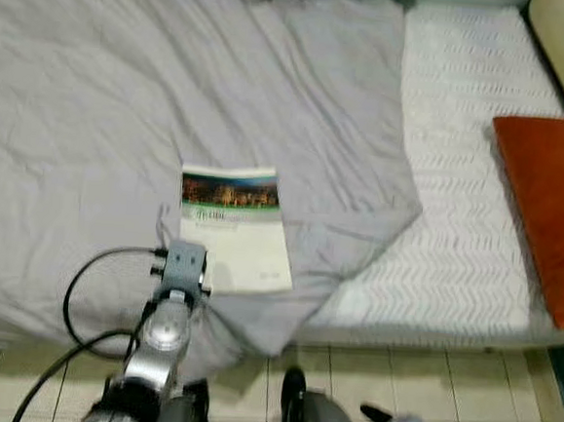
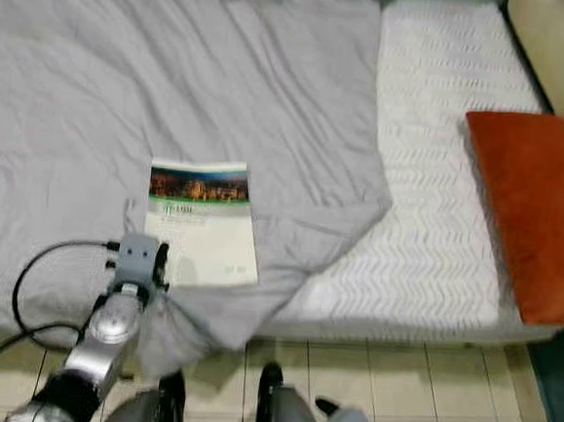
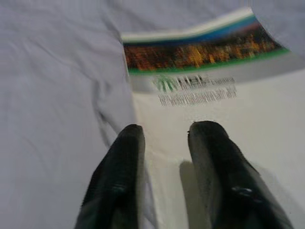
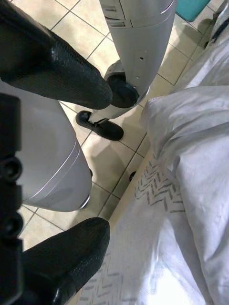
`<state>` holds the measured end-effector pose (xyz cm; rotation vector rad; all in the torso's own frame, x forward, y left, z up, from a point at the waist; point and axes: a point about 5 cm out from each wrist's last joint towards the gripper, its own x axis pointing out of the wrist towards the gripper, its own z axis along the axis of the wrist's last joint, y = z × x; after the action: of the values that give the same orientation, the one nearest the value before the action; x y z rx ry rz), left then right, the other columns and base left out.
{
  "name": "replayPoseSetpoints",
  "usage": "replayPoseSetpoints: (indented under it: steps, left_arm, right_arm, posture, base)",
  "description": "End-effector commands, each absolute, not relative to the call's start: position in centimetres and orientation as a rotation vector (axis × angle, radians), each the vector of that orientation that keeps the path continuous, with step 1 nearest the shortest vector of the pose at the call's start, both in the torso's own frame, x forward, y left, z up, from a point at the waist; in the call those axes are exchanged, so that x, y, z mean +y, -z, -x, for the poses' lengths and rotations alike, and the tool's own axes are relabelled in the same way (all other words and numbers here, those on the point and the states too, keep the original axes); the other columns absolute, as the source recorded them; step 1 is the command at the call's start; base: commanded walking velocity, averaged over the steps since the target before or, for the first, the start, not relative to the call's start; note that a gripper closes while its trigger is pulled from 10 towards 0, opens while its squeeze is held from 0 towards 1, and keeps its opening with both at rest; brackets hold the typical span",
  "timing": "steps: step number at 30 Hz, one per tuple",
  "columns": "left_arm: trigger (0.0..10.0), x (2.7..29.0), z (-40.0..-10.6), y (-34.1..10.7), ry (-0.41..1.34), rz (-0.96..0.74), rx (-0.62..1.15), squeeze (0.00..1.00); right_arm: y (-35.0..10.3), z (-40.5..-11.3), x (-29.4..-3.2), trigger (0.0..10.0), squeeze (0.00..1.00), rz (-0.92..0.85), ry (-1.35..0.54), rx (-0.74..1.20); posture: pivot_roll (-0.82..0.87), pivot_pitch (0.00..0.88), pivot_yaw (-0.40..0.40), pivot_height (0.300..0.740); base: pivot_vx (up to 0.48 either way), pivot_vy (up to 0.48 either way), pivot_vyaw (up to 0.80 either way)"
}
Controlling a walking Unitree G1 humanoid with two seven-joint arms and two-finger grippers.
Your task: Clean up the room
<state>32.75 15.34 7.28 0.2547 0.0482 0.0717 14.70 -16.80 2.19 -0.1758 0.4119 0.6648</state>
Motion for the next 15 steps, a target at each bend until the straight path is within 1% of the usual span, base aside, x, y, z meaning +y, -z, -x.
replayPoseSetpoints:
  steps: [1,4,8,9,10,11,12,15]
  left_arm:
    - [0.0,14.9,-31.6,-5.7,-0.057,-0.247,0.106,0.0]
    - [0.0,14.5,-31.4,-5.4,-0.034,-0.208,0.12,0.0]
    - [0.0,14.2,-31.7,-5.4,-0.011,-0.205,0.125,0.0]
    - [8.7,13.9,-32.2,-5.6,0.022,-0.225,0.136,0.0]
    - [8.7,13.7,-32.5,-5.7,0.044,-0.241,0.144,0.0]
    - [10.0,13.7,-33.1,-6.3,0.068,-0.233,0.13,0.0]
    - [10.0,13.8,-33.6,-7.1,0.077,-0.227,0.104,0.0]
    - [10.0,13.9,-34.2,-9.1,0.107,-0.242,0.01,0.0]
  right_arm:
    - [-1.6,-13.7,-17.4,10.0,0.0,0.184,-0.656,0.464]
    - [-1.7,-13.8,-17.2,10.0,0.0,0.184,-0.66,0.462]
    - [-1.8,-13.9,-17.2,10.0,0.0,0.183,-0.66,0.458]
    - [-2.0,-14.1,-17.1,10.0,0.0,0.187,-0.655,0.442]
    - [-2.1,-14.3,-17.0,10.0,0.0,0.189,-0.651,0.431]
    - [-2.3,-14.8,-16.6,10.0,0.0,0.189,-0.641,0.411]
    - [-2.4,-15.4,-16.2,10.0,0.0,0.176,-0.63,0.395]
    - [-2.6,-17.6,-15.3,10.0,0.0,0.126,-0.575,0.357]
  posture:
    - [-0.2,0.395,-0.092,0.74]
    - [-0.2,0.395,-0.092,0.74]
    - [-0.21,0.4,-0.095,0.74]
    - [-0.2,0.405,-0.095,0.74]
    - [-0.21,0.407,-0.092,0.74]
    - [-0.21,0.412,-0.086,0.74]
    - [-0.2,0.42,-0.071,0.74]
    - [-0.18,0.428,-0.063,0.74]
  base:
    - [0.0,0.0,0.0]
    - [0.0,0.0,0.0]
    - [0.0,0.0,0.0]
    - [0.0,0.0,0.0]
    - [0.0,0.0,0.0]
    - [0.0,0.0,0.0]
    - [0.0,0.0,0.0]
    - [0.0,0.0,0.0]
